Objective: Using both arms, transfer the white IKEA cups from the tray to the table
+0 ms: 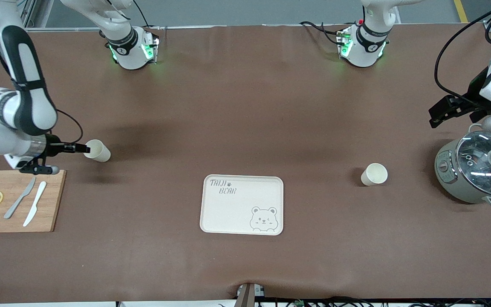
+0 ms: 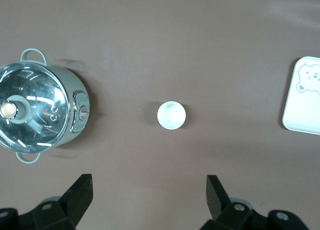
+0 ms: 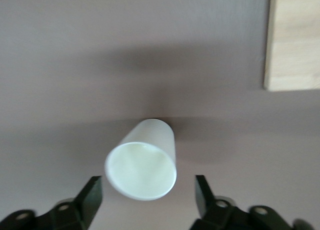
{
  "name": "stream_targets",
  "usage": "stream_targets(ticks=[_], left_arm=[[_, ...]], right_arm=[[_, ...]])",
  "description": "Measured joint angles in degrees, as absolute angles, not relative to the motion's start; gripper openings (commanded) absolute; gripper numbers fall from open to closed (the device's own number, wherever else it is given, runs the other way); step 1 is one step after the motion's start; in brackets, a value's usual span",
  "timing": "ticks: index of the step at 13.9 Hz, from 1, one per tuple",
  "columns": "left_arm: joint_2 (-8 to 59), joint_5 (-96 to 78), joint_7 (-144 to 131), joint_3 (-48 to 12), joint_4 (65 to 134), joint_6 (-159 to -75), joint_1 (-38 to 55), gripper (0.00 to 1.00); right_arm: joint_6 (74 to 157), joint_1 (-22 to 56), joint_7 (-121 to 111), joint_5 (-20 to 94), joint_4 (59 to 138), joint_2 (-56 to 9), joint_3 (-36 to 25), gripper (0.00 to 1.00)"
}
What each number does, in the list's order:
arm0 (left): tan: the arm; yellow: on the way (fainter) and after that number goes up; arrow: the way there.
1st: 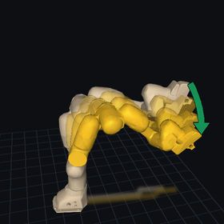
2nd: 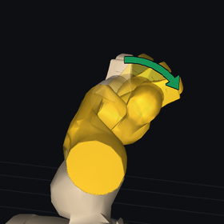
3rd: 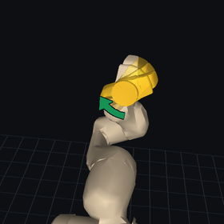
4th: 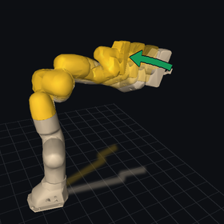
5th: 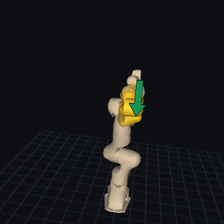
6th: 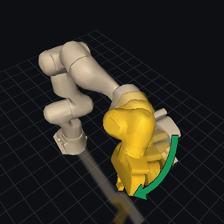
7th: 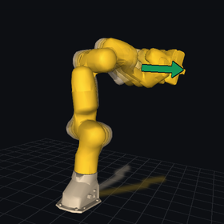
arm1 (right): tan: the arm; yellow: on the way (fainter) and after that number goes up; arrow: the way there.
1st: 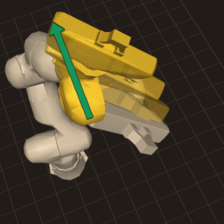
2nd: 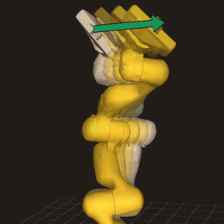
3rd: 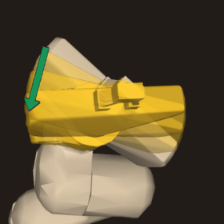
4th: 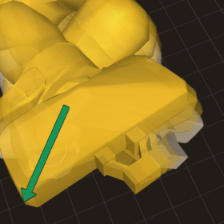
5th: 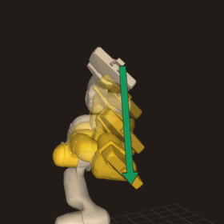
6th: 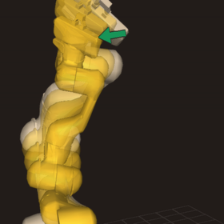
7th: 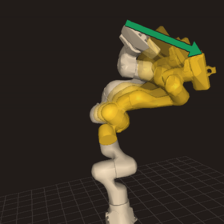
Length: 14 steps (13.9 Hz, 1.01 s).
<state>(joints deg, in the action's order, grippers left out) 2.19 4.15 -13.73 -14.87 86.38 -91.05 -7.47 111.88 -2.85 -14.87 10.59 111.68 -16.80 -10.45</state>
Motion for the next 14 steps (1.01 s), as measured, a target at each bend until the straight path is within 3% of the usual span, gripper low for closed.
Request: stream_targets(ticks=[7,10,14], left_arm=[[2.18,4.05,-13.74,-14.17,86.19,-90.67,-6.30,1.00],[2.02,4.03,-13.74,-6.20,86.10,-90.60,1.67,1.00],[1.54,4.03,-13.73,-4.34,86.11,-90.35,3.48,1.00]], right_arm=[[102.30,-2.08,-14.96,9.05,91.56,-17.22,-9.73,1.00],[96.33,-0.80,-15.05,4.87,82.60,-17.27,-9.37,1.00],[89.21,5.50,-14.43,-0.28,74.91,-16.14,-9.24,1.00]])
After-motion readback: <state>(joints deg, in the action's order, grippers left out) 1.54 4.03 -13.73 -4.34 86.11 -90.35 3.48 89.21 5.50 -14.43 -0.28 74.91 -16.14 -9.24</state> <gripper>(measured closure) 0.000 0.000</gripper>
